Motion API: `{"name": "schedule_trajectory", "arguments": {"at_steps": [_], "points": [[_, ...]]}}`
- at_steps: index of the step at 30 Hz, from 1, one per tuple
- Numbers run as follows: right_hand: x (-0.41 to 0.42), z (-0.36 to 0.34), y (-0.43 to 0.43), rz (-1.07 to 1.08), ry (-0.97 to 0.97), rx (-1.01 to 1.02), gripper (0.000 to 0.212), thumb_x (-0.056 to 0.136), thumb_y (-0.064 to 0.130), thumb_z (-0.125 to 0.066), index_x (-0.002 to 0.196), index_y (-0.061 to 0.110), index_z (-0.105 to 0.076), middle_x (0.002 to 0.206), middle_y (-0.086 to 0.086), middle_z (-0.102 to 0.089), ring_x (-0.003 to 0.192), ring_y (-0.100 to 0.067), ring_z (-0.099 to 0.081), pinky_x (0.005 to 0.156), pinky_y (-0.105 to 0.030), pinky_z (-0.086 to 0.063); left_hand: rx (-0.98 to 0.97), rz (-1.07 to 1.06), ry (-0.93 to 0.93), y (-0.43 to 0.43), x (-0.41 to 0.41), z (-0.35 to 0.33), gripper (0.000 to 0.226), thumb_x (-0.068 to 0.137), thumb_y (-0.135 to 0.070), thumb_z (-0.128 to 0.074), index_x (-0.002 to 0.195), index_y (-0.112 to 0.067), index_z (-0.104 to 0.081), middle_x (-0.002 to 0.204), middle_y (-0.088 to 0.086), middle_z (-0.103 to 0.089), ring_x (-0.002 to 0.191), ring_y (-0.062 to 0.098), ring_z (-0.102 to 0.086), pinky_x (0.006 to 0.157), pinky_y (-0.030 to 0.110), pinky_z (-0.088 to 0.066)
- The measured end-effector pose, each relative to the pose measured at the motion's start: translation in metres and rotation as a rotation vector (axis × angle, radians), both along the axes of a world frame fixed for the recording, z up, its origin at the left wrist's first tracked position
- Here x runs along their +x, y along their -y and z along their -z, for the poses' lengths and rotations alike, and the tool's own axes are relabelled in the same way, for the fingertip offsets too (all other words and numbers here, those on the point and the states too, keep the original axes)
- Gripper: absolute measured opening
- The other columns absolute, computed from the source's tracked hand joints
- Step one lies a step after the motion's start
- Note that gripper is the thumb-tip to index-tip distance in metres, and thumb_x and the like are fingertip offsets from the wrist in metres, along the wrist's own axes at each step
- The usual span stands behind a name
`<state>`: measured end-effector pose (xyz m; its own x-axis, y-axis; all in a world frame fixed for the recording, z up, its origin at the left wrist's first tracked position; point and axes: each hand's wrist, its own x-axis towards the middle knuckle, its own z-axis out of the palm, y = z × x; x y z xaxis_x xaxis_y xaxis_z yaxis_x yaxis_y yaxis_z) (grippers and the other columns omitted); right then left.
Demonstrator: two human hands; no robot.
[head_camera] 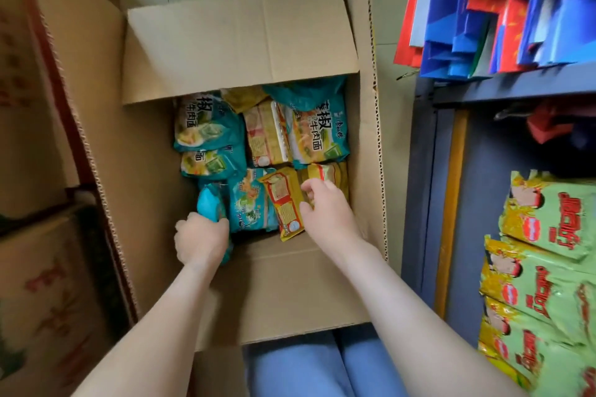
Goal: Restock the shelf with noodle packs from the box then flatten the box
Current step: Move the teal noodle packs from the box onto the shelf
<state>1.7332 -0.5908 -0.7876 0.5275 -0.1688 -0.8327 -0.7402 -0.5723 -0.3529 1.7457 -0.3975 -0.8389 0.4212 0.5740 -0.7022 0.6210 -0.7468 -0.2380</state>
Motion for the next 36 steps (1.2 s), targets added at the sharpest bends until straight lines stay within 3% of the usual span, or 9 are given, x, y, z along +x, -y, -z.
{"name": "schedule_trajectory", "arguments": {"at_steps": [4,14,19,23,25,28,30,33,36], "points": [[0.013,-0.059,-0.002,0.018,0.024,0.036,0.036,0.094,0.015,-0.048,0.129,0.02,-0.047,0.126,0.0,-0.048,0.12,-0.019,-0.045,0.1,-0.043,-0.042,-0.09,-0.089,0.11,0.02,0.014,-0.061,0.048,0.084,-0.037,-0.061,0.118,-0.005,-0.053,0.116,0.018,-0.055,0.103,0.038,-0.056,0.081,0.039,-0.045],[0.001,-0.249,0.004,0.001,-0.043,0.141,0.076,0.085,0.022,-0.062,0.148,0.021,-0.019,0.146,-0.001,-0.03,0.136,-0.021,-0.029,0.112,-0.035,-0.028,-0.692,-0.472,0.131,0.098,0.048,-0.249,0.03,0.09,-0.026,-0.06,0.118,-0.023,-0.052,0.114,0.006,-0.064,0.088,0.026,-0.068,0.072,0.037,-0.059],[0.003,-0.316,0.027,-0.171,0.152,-0.213,0.087,0.079,0.03,-0.066,0.148,0.022,-0.013,0.151,-0.002,-0.022,0.141,-0.022,-0.016,0.117,-0.039,-0.013,-0.82,-0.503,0.118,0.138,0.06,-0.34,0.007,0.086,-0.026,-0.061,0.092,-0.024,-0.056,0.098,0.009,-0.07,0.077,0.024,-0.071,0.057,0.028,-0.057],[0.007,-0.372,0.052,-0.026,0.347,-0.324,0.062,0.083,0.019,-0.064,0.139,0.018,-0.037,0.139,-0.001,-0.044,0.129,-0.023,-0.04,0.108,-0.033,-0.027,-0.903,-0.427,0.055,0.162,0.072,-0.414,0.02,0.086,-0.034,-0.062,0.092,-0.017,-0.054,0.072,0.011,-0.068,0.053,0.019,-0.066,0.052,0.027,-0.057],[0.006,-0.402,0.064,0.067,0.425,-0.338,0.049,0.084,0.019,-0.064,0.13,0.02,-0.046,0.126,0.001,-0.055,0.116,-0.018,-0.05,0.098,-0.03,-0.039,-1.075,-0.46,0.052,0.172,0.074,-0.442,0.033,0.09,-0.039,-0.059,0.105,-0.011,-0.052,0.07,0.011,-0.064,0.045,0.014,-0.061,0.046,0.022,-0.053],[0.005,-0.446,0.085,0.349,0.461,-0.29,0.026,0.087,0.024,-0.064,0.11,0.024,-0.053,0.092,0.009,-0.059,0.077,0.0,-0.055,0.063,-0.007,-0.042,-1.437,-0.666,0.061,0.183,0.076,-0.472,0.045,0.089,-0.051,-0.052,0.107,-0.009,-0.05,0.076,0.01,-0.062,0.06,0.015,-0.064,0.061,0.026,-0.057],[0.001,-0.472,0.102,0.551,0.488,-0.253,0.017,0.087,0.028,-0.064,0.1,0.025,-0.055,0.084,0.014,-0.06,0.071,0.005,-0.058,0.054,-0.004,-0.042,-1.526,-0.569,0.173,0.192,0.076,-0.483,0.041,0.087,-0.046,-0.056,0.109,-0.011,-0.05,0.088,0.008,-0.063,0.075,0.014,-0.065,0.076,0.028,-0.055],[-0.009,-0.502,0.12,0.851,0.542,-0.156,0.015,0.082,0.023,-0.068,0.096,0.023,-0.062,0.088,0.009,-0.068,0.076,0.002,-0.064,0.06,-0.012,-0.049,-1.492,-0.229,0.279,0.211,0.075,-0.494,0.029,0.09,-0.028,-0.061,0.115,-0.02,-0.05,0.112,0.001,-0.059,0.095,0.005,-0.062,0.082,0.021,-0.05],[-0.023,-0.526,0.131,1.101,0.617,-0.057,0.02,0.079,0.014,-0.071,0.098,0.018,-0.066,0.094,0.003,-0.072,0.086,-0.011,-0.07,0.072,-0.03,-0.056,-1.454,-0.109,0.235,0.228,0.068,-0.503,0.043,0.086,-0.029,-0.067,0.123,-0.021,-0.046,0.122,-0.002,-0.053,0.11,0.007,-0.056,0.087,0.021,-0.049]]}}
